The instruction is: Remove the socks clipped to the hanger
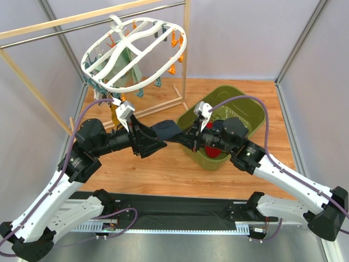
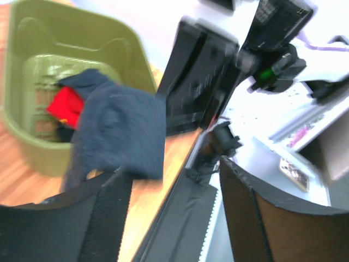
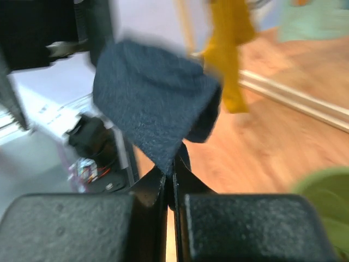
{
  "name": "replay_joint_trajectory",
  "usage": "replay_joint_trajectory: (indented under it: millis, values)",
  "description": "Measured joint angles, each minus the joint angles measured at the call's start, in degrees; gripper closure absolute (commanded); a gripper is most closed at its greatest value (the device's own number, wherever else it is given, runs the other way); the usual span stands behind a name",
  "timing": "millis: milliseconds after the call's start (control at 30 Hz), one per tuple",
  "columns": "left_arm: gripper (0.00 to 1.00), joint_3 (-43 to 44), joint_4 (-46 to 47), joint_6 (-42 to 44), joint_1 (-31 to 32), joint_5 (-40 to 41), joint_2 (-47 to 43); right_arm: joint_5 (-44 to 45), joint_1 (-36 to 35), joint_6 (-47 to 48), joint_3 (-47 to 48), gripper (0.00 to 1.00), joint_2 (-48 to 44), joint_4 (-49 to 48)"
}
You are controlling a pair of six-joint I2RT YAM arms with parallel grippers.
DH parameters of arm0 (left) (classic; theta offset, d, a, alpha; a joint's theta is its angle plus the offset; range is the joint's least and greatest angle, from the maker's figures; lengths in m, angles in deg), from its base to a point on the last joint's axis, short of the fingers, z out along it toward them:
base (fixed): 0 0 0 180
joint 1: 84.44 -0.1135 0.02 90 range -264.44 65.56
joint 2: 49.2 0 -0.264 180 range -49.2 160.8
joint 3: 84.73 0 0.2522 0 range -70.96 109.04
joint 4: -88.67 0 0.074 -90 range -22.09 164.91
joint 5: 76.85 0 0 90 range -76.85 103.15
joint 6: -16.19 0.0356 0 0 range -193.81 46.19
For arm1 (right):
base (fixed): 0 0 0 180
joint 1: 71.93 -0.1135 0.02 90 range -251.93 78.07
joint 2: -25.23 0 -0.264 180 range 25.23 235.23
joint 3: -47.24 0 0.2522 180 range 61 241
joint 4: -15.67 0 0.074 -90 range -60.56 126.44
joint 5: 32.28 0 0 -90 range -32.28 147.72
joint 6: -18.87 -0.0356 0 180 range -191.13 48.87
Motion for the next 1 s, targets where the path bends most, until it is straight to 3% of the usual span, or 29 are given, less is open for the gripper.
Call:
replay_joint_trajectory:
  millis: [267,433,467,500,600,800,1000]
  values:
    - [0.27,2.86,-10.19,3.61,0.00,13.07,-1.27,17.97,14.40,-1.62,0.37,1.00,-8.94,14.47]
    - [0.27,2.80,-14.82,4.96,0.00,22.08,-2.51,27.17,22.21,-1.64,1.18,0.98,-8.33,21.86]
    - [0.27,2.80,-15.65,5.14,0.02,23.93,-2.99,27.93,23.56,-1.81,1.18,0.90,-7.10,22.71]
    - [0.27,2.80,-16.46,5.22,0.00,25.92,-3.65,28.48,24.57,-2.14,1.16,0.65,-5.62,23.21]
    - [0.27,2.80,-18.45,5.60,0.00,31.52,-5.46,30.18,26.18,-3.43,1.25,0.42,-0.28,25.44]
    - [0.26,4.68,-23.74,5.05,-0.68,40.37,-6.14,30.91,22.53,-4.50,11.30,0.31,6.86,34.53]
    - [0.27,12.52,-27.87,3.56,-3.06,45.48,-3.58,30.80,7.45,-2.49,30.49,0.27,7.63,31.26]
